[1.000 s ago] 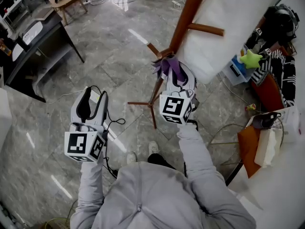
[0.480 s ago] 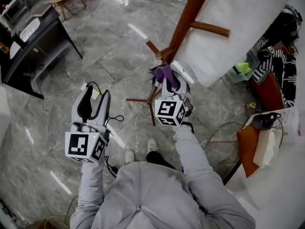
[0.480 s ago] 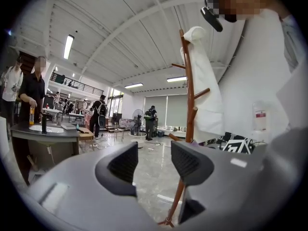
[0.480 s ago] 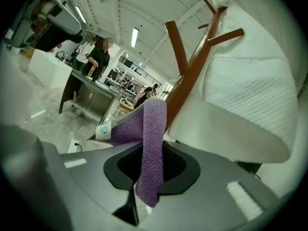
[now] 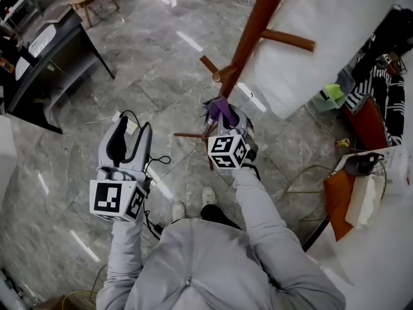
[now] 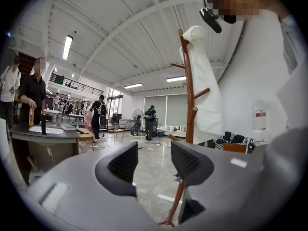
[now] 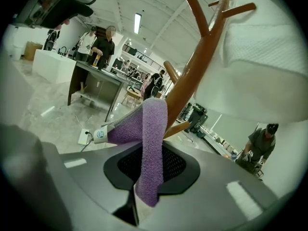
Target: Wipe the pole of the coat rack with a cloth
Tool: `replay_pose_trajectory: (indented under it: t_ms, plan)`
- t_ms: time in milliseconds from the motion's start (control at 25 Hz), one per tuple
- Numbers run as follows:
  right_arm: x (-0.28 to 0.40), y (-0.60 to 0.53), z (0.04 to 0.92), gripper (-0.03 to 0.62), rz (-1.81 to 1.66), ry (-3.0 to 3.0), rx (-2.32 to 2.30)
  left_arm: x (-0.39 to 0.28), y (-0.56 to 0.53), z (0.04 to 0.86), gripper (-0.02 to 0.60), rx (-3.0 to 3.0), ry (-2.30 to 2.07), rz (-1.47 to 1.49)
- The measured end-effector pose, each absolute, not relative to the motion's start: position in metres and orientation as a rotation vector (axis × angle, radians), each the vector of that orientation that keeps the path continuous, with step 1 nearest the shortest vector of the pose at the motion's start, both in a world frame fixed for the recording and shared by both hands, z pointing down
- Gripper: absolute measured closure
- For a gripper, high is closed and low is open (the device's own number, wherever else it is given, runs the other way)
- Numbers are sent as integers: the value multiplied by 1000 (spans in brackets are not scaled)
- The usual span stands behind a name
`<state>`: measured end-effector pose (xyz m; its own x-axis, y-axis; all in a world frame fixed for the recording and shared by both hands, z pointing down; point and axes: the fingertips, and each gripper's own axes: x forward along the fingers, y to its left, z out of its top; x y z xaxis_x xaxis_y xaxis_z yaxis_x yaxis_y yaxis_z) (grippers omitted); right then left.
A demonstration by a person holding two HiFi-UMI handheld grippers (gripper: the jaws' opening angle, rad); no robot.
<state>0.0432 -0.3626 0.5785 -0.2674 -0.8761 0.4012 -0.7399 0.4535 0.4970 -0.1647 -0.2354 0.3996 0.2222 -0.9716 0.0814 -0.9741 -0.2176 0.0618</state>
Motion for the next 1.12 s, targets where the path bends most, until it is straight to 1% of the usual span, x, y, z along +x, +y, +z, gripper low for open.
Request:
replay_pose_trajectory:
  t_ms: [280, 560, 760, 1120]
  plan:
    - [44, -362, 609, 540, -186, -2012, 1284, -169, -236, 398, 351, 2371, -1902, 43]
    - [47, -342, 605, 540, -158, -2030, 1314, -169, -230, 402, 351, 2385, -1896, 31]
    - [52, -323, 569, 540, -147, -2096, 1405, -163, -230, 397, 351, 2413, -1870, 17]
    - [65, -281, 476, 540, -193, -2220, 1607, -151, -215, 381, 351, 2484, -1818, -18]
